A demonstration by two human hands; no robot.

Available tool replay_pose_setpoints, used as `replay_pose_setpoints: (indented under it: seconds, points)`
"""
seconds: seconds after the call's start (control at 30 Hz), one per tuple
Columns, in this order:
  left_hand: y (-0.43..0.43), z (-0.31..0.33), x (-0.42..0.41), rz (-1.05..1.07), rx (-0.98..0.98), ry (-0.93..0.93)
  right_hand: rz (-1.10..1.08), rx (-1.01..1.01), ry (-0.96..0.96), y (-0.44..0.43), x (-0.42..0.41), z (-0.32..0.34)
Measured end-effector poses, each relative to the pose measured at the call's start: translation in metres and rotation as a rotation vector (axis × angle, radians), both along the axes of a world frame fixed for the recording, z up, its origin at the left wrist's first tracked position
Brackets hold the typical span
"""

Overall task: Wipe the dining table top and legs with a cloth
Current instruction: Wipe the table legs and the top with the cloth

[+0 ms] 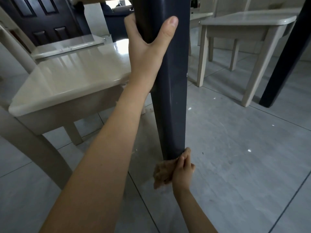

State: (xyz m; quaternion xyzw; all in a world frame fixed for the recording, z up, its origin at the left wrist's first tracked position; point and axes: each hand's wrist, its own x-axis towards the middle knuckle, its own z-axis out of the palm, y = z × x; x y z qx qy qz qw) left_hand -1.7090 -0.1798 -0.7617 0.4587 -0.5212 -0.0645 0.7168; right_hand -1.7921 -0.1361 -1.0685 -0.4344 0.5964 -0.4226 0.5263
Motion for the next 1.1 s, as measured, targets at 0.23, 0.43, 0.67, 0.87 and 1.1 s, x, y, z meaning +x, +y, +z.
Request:
replay_pose_setpoints:
  seconds: [0.23, 0.43, 0.67, 0.87, 1.1]
  points:
    - [-0.001, 0.001, -0.001, 0.012, -0.012, -0.011, -0.168, -0.538, 0.054, -0.009, 0.010, 0.124]
    - [-0.004, -0.003, -0.002, 0.010, -0.036, 0.011, -0.355, -0.674, 0.032, -0.024, 0.029, 0.126]
    - [-0.005, -0.004, -0.002, -0.013, -0.072, 0.031, -0.428, 0.019, -0.319, -0.007, 0.027, 0.024]
    - [-0.006, -0.002, -0.001, -0.032, -0.058, 0.027, -0.356, 0.372, -0.247, -0.005, 0.011, -0.019]
    - [-0.006, -0.002, 0.000, -0.028, -0.060, 0.036, -0.351, -0.171, -0.092, -0.010, 0.023, 0.093]
